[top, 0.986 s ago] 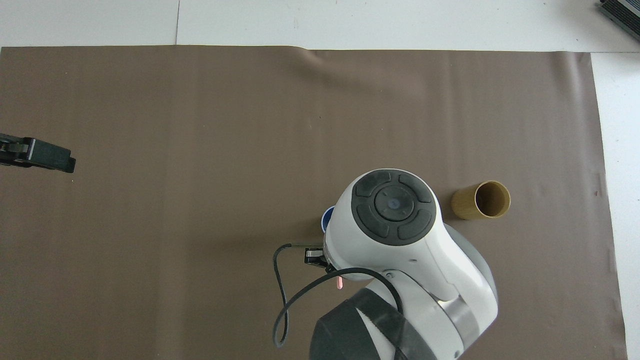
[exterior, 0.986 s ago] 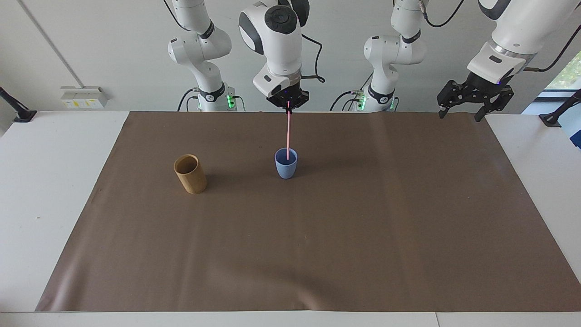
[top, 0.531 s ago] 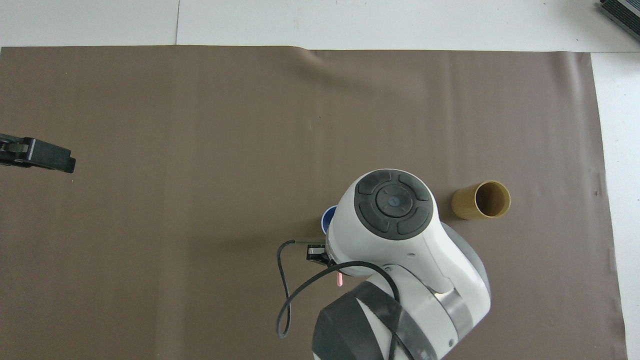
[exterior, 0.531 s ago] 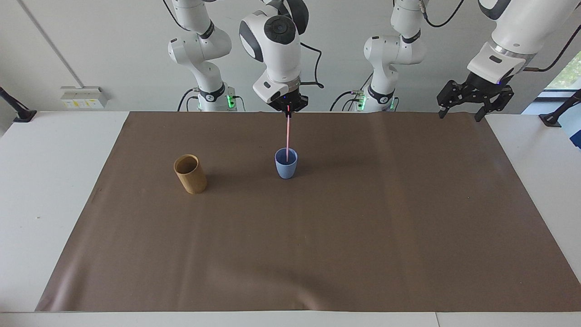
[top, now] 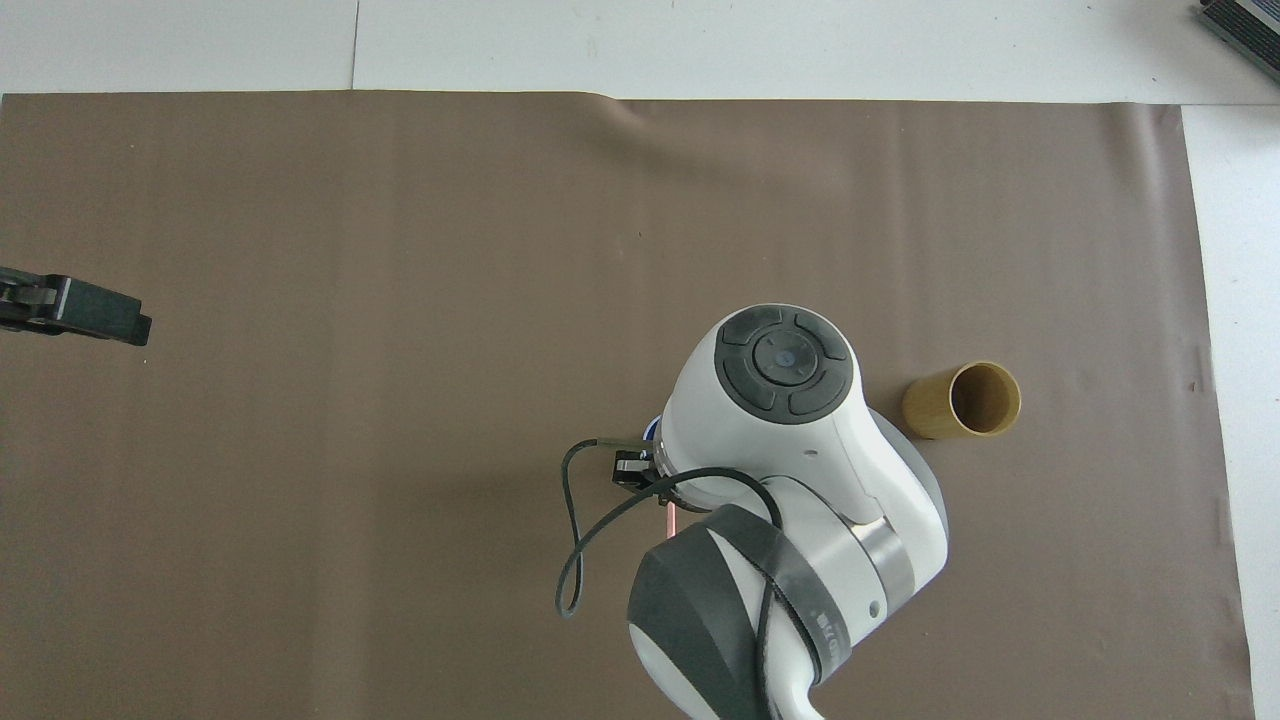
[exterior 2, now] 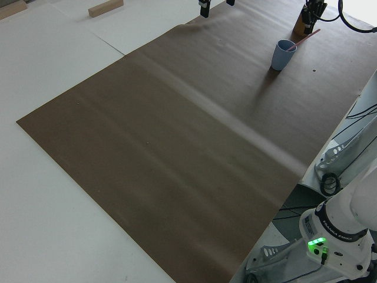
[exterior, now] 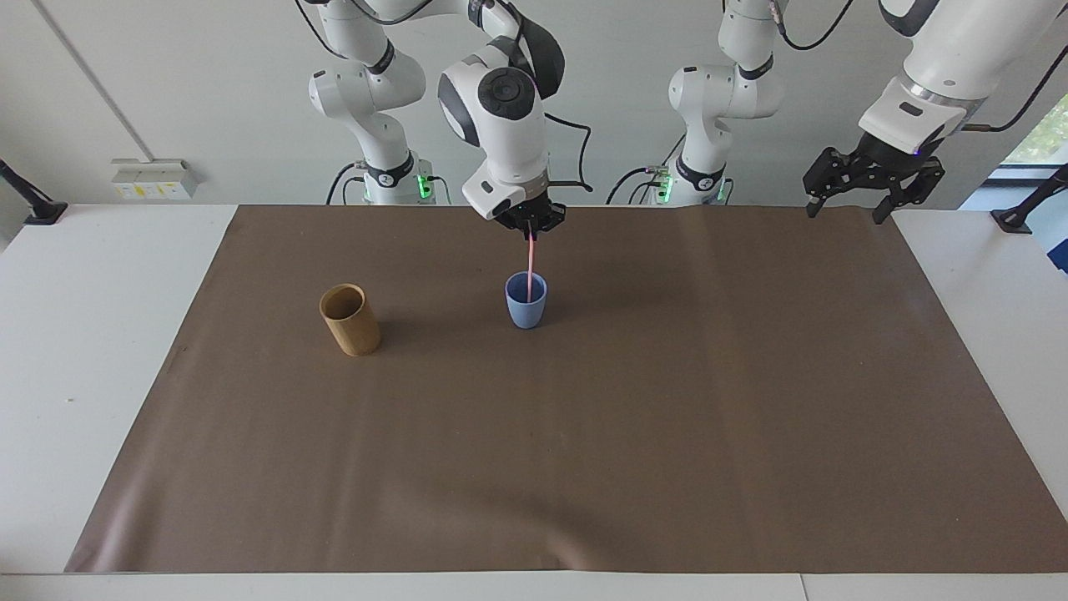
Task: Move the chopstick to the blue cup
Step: 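Carry the chopstick over the blue cup and lower it inside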
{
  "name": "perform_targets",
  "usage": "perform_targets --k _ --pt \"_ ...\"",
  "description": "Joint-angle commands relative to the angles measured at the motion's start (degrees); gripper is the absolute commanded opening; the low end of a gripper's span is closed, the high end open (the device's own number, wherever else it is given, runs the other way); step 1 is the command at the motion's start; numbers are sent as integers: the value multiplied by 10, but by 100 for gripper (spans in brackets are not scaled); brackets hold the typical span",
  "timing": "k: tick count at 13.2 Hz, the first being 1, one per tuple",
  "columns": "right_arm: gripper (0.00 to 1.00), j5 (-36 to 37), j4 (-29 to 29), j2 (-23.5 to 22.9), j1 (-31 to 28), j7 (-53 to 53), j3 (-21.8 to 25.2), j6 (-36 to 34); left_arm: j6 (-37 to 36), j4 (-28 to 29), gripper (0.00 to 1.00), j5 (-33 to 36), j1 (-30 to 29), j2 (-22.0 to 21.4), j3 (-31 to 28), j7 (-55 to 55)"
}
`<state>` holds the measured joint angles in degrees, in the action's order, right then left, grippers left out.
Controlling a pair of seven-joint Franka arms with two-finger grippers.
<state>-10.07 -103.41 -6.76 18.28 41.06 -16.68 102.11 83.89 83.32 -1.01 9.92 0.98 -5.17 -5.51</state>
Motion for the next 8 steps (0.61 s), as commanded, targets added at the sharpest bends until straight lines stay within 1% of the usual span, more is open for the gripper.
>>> perform_targets --k 1,3,5,7,8 --pt "100 -6 4 1 -8 9 -5 2 -11 -7 100 7 -10 -1 7 -4" --pt "100 -3 18 6 -12 7 -1 1 -11 -7 100 7 -10 -1 7 -4" --pt "100 12 31 23 -17 4 14 3 -11 -7 100 6 -10 -1 7 -4" --pt "100 56 50 38 -46 -12 19 1 -11 -7 100 6 -10 -1 7 -4" --pt "100 64 51 48 -67 -27 19 1 -11 -7 100 6 -10 -1 7 -4"
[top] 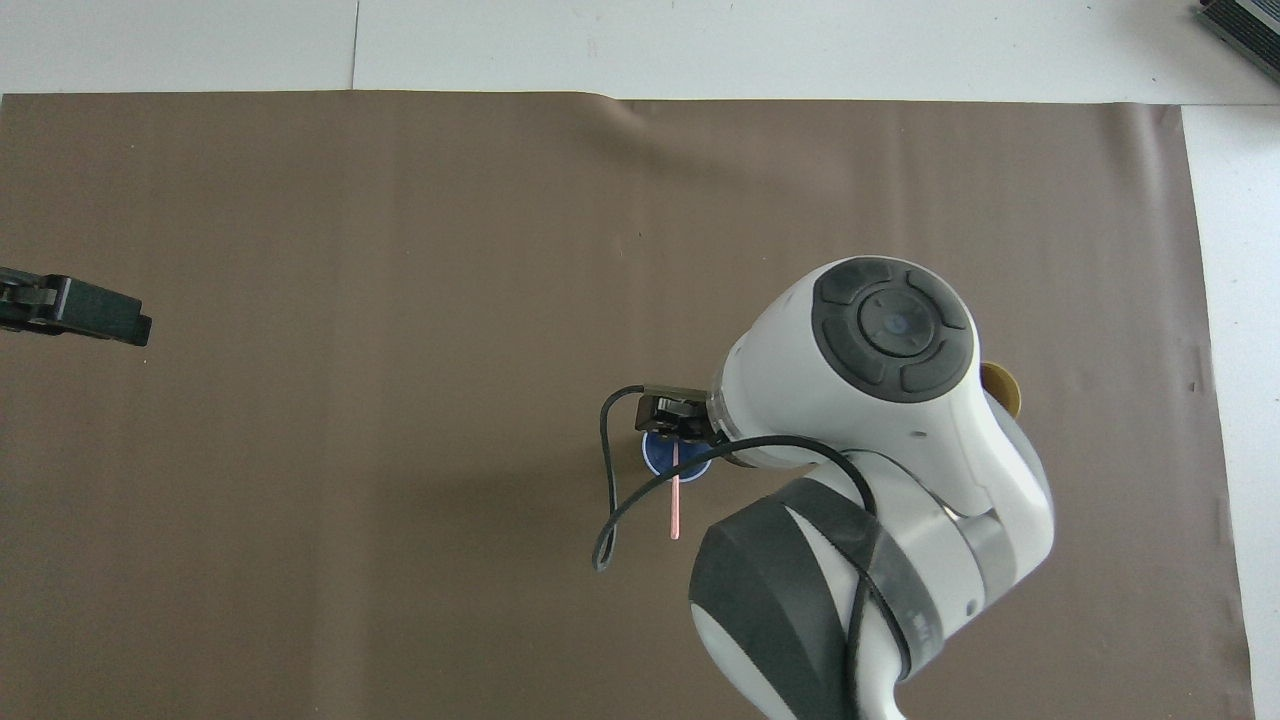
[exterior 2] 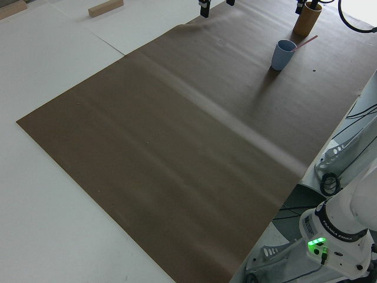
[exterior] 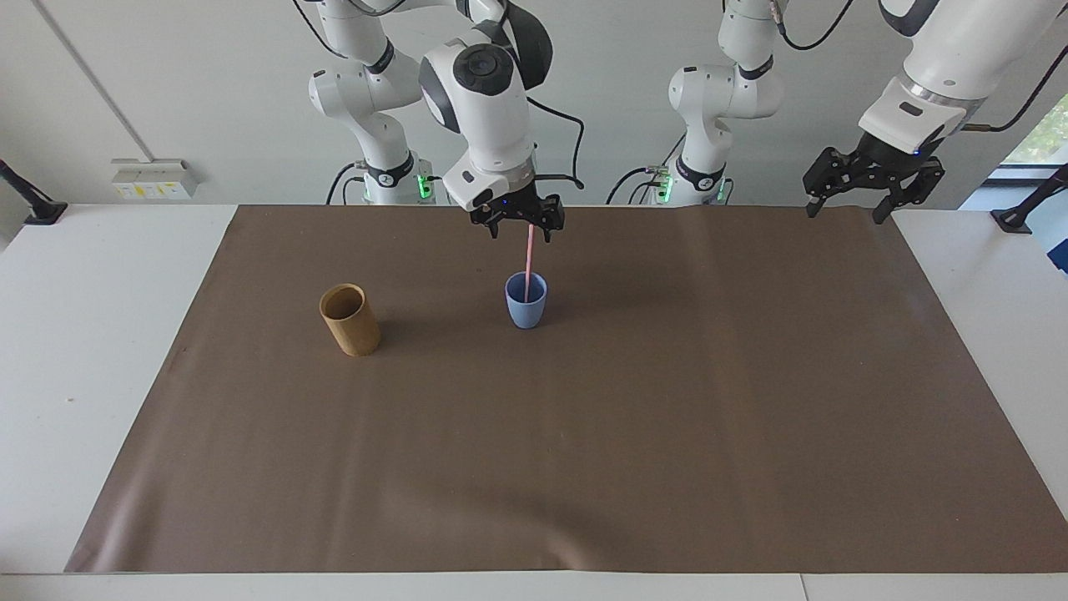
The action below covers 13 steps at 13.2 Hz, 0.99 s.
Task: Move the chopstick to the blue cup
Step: 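Carry the chopstick over the blue cup and lower it inside, then open the right gripper and withdraw it from the blue cup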
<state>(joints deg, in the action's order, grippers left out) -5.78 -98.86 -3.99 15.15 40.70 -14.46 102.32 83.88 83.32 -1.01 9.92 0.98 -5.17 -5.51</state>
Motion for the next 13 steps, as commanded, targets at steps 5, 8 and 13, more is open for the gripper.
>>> perform_targets --k 5,8,13 --pt "100 59 8 57 -91 -81 -1 -4 -11 -7 100 6 -10 -1 7 -4" --pt "100 60 49 68 -96 -79 0 -47 -11 -7 100 6 -10 -1 7 -4" --pt "100 55 96 85 -141 -81 1 -70 -11 -7 100 6 -10 -1 7 -4"
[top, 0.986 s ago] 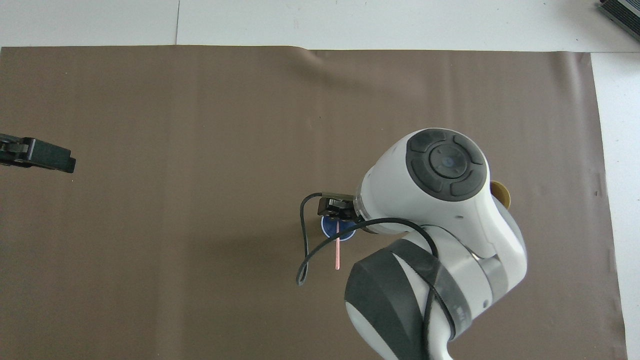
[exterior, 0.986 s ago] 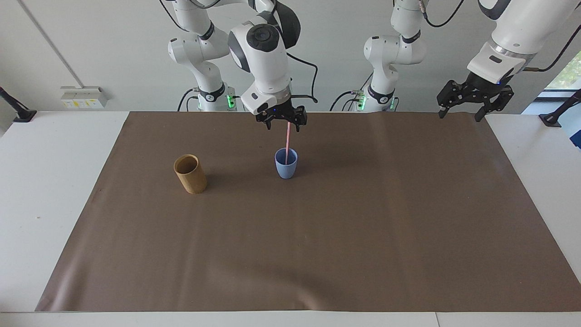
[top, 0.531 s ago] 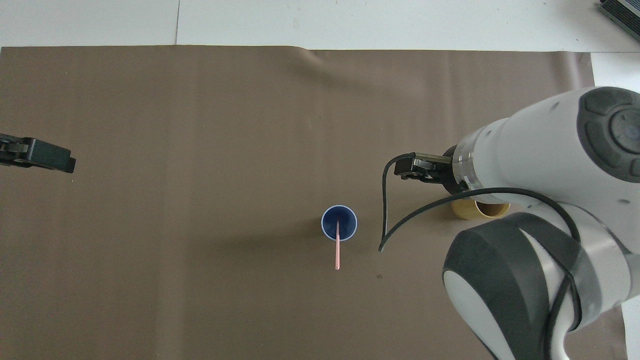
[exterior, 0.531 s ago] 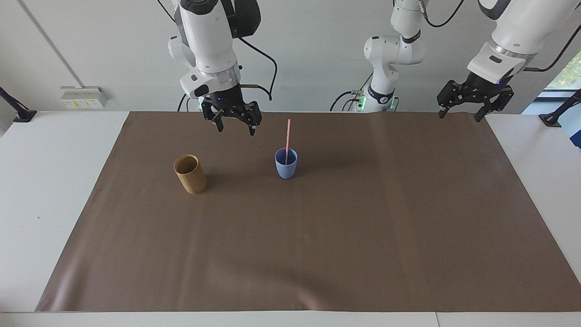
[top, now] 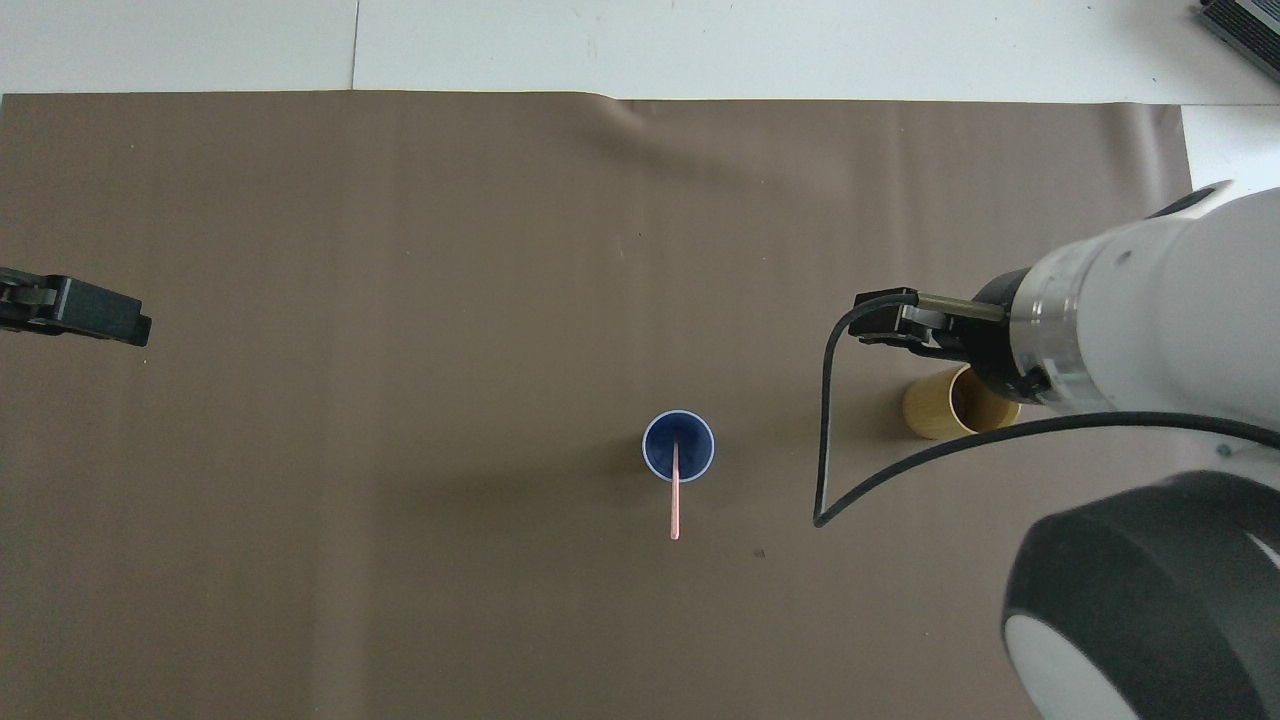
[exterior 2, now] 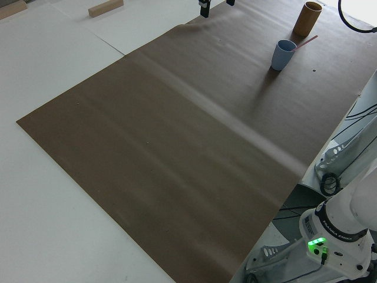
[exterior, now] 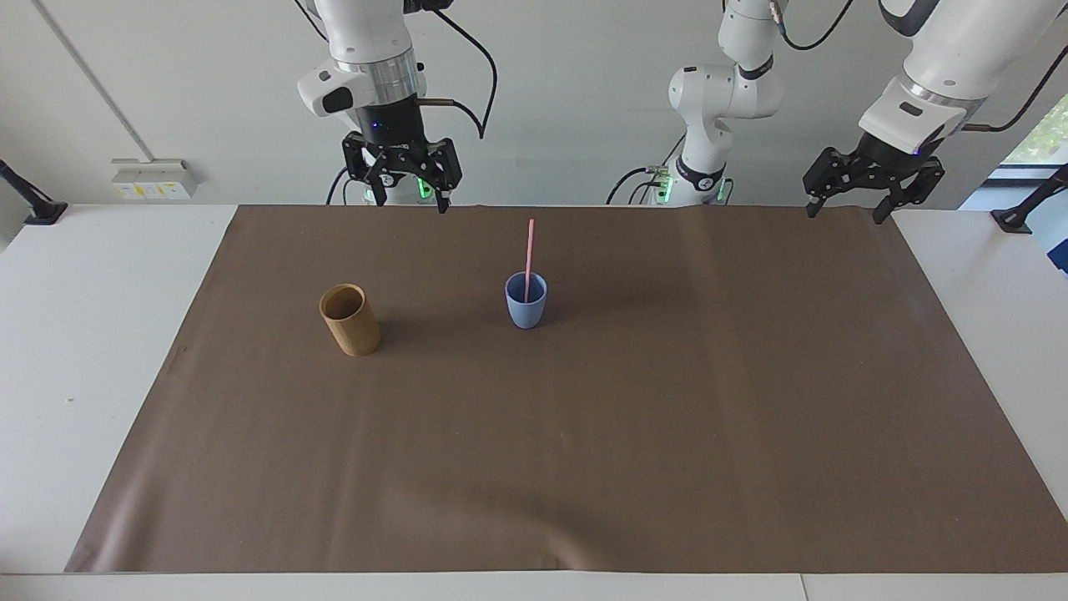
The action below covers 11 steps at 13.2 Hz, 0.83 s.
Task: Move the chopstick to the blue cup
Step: 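Open the right gripper and withdraw it from the blue cup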
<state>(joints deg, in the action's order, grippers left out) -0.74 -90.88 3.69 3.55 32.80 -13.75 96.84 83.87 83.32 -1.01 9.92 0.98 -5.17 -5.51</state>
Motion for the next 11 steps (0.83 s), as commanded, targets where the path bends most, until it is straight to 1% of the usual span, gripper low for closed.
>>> perform_targets --k 1,3,5,7,9,10,11 --pt "100 4 18 11 -34 -2 -7 -20 -11 -7 100 7 -10 -1 7 -4" --pt "100 2 21 23 -48 -6 6 -38 -11 -7 100 6 -10 -1 7 -4" --pt "100 -3 21 32 -50 -18 49 -48 -11 -7 100 7 -10 -1 7 -4" --pt "100 3 21 43 -49 -76 80 -66 -11 -7 100 6 -10 -1 7 -4" --pt "100 9 20 45 -50 -134 109 -88 -11 -7 100 6 -10 -1 7 -4" --pt "100 11 19 49 -49 -165 121 -100 -11 -7 100 7 -10 -1 7 -4" --pt "100 25 14 48 -50 -199 123 -109 -11 -7 100 6 -10 -1 7 -4"
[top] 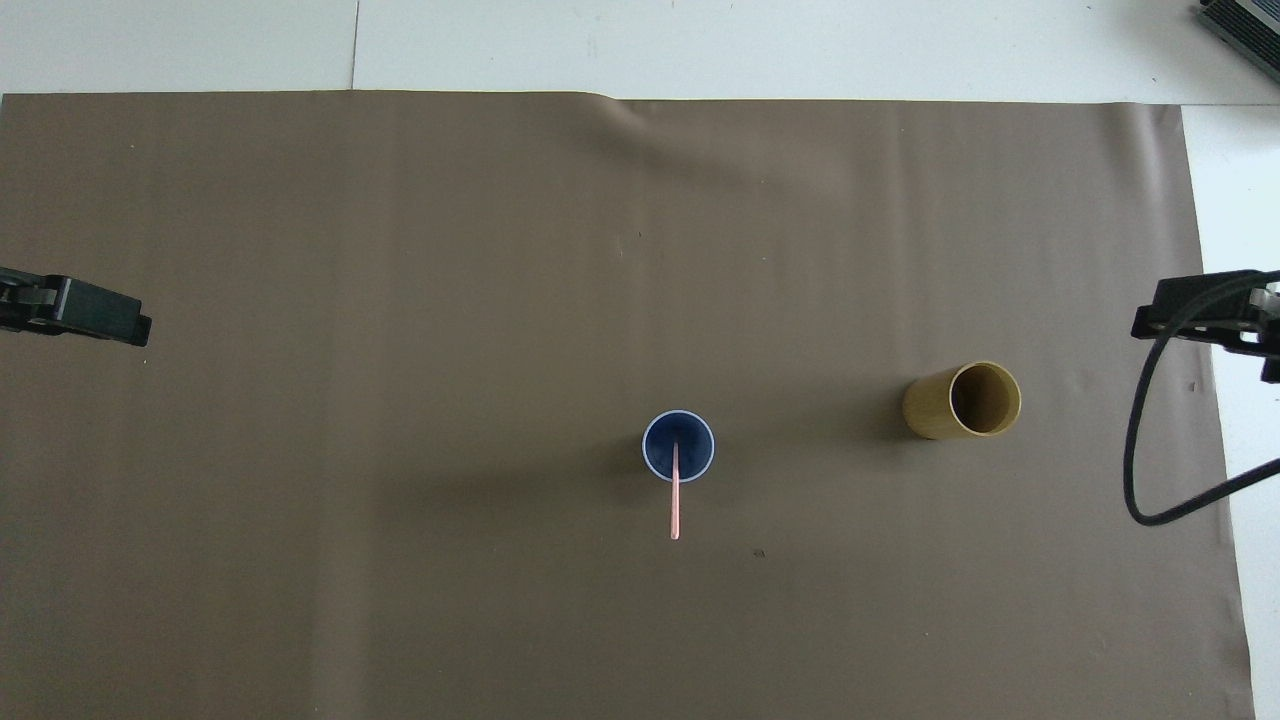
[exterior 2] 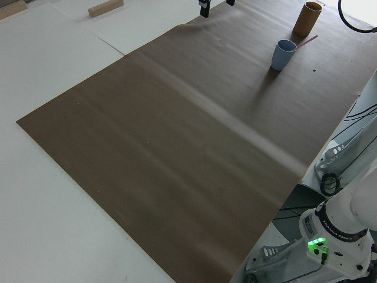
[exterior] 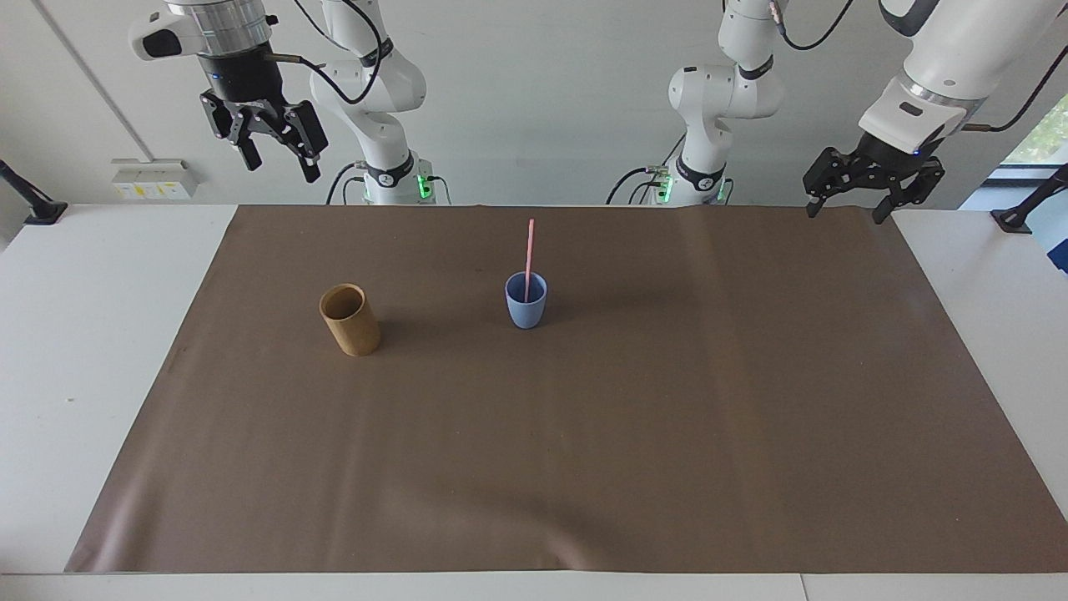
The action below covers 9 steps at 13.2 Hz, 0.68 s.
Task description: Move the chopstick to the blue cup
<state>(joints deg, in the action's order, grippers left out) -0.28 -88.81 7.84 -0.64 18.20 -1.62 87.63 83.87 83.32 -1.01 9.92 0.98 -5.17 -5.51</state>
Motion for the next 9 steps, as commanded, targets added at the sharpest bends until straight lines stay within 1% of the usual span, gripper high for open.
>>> perform_targets --k 1,6,8,9 --pt "100 46 -8 3 -8 -73 -2 -22 -11 -7 100 6 -10 -1 7 -4" --pt "100 52 -51 -12 5 -72 -9 -7 -11 -7 100 6 -10 -1 7 -4" --pt "100 48 -62 -12 32 -64 -10 -2 -11 -7 100 7 -10 -1 7 -4" --pt "100 38 -63 -15 25 -71 -10 13 -11 -7 100 6 -10 -1 7 -4"
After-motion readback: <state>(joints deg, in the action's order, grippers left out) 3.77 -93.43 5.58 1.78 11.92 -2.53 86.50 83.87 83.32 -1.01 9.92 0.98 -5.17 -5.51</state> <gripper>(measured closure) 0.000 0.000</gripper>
